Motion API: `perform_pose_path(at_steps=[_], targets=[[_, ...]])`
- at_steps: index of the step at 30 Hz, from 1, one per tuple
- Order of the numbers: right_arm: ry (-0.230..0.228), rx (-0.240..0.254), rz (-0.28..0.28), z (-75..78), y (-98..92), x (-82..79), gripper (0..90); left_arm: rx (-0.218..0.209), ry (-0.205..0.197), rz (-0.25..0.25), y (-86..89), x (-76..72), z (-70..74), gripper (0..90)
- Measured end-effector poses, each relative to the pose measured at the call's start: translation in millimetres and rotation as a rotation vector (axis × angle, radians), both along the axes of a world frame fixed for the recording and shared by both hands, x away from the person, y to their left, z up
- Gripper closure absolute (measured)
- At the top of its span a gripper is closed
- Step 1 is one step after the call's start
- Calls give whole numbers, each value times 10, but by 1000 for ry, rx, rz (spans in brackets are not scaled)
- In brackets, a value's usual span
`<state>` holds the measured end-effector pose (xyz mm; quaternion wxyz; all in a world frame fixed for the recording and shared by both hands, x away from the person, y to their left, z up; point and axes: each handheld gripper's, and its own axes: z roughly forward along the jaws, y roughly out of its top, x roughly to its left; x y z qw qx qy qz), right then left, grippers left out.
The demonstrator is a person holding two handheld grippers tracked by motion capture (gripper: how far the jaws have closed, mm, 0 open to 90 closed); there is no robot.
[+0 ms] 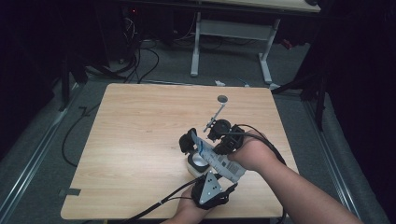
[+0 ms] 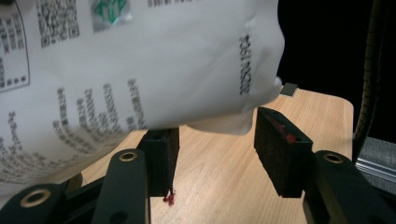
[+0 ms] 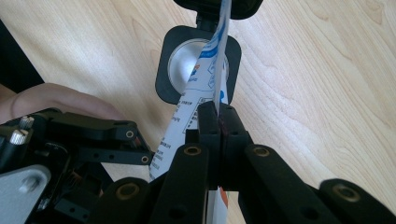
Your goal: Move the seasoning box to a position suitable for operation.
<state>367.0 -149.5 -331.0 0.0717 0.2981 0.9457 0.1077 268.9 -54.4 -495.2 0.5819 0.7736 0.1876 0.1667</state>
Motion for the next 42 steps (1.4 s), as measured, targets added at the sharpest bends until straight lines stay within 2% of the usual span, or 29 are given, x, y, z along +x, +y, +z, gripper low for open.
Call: perform_pose_path(at_steps=[10,19,36,42], targets=[[2,14,-10,-29,-21,-4,900,2,2,-8,0,-22,-31,508],[7,19,-18,-66,-32,-12,900,-26,41,-7,-18,20,-7,490],[14,34,-23,-89,-87,-69,900,17,42,-6,-16,12,-74,522],[13,53,-28,-108,-102,-99,900,32,44,-7,1,4,-105,526]])
